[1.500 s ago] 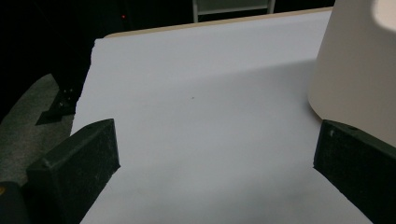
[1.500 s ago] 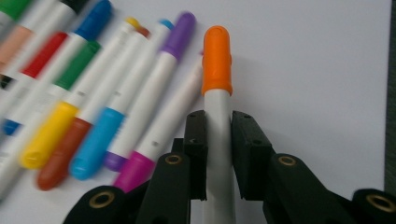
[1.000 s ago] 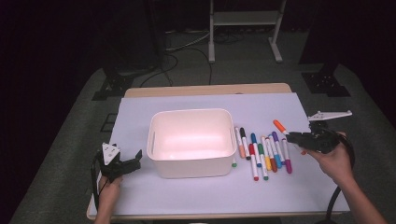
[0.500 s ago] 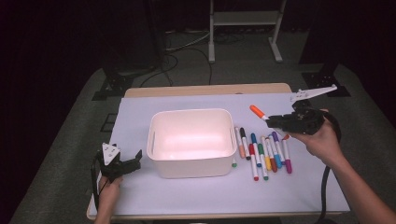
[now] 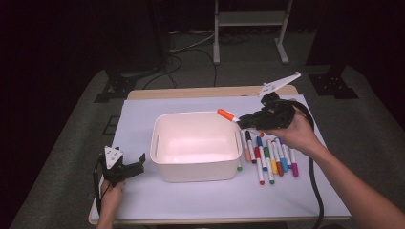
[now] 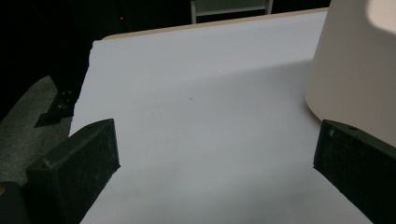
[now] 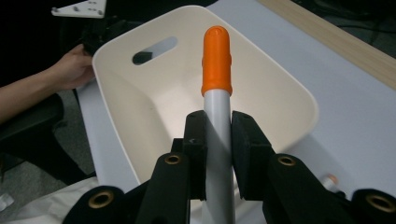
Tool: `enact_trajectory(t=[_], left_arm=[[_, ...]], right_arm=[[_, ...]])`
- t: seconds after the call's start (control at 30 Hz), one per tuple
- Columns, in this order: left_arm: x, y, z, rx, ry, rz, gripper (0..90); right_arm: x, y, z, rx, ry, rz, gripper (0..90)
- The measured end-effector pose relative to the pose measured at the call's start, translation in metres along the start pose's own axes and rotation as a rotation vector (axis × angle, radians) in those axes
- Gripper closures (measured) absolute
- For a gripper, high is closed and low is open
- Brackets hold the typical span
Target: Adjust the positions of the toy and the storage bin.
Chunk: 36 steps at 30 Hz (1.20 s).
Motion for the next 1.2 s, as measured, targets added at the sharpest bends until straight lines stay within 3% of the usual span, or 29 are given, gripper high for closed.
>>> enact_trajectory(t=[0.23, 0.4, 0.97, 1.2], left_arm=[[0.0, 0.0, 0.0, 0.002, -0.002, -0.001, 0.0], [0.0, 0.0, 0.0, -0.001, -0.004, -0.003, 0.0], [0.0, 0.0, 0.0, 0.005, -0.006, -0.003, 0.0], [0.0, 0.0, 0.0, 0.002, -0.006, -0.003, 0.0]], right_arm=[[0.036, 0.032, 0.009, -0.069, 0.079, 0.088, 75.9], [0.057, 0.046, 0.009, -0.106, 0.13, 0.136, 75.8], [0.114, 0.066, -0.001, -0.169, 0.269, 0.227, 75.8], [0.129, 0.068, -0.006, -0.182, 0.307, 0.239, 75.8]])
Point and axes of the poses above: each handheld gripper's, and its own axes: x roughly forward along the jaws, z roughly out of its top, y roughly to its left, the point moved 10 cm from there along x, roughly forward along the jaws, and after that the axes turned 13 degrees about x, right-handed, at the moved point
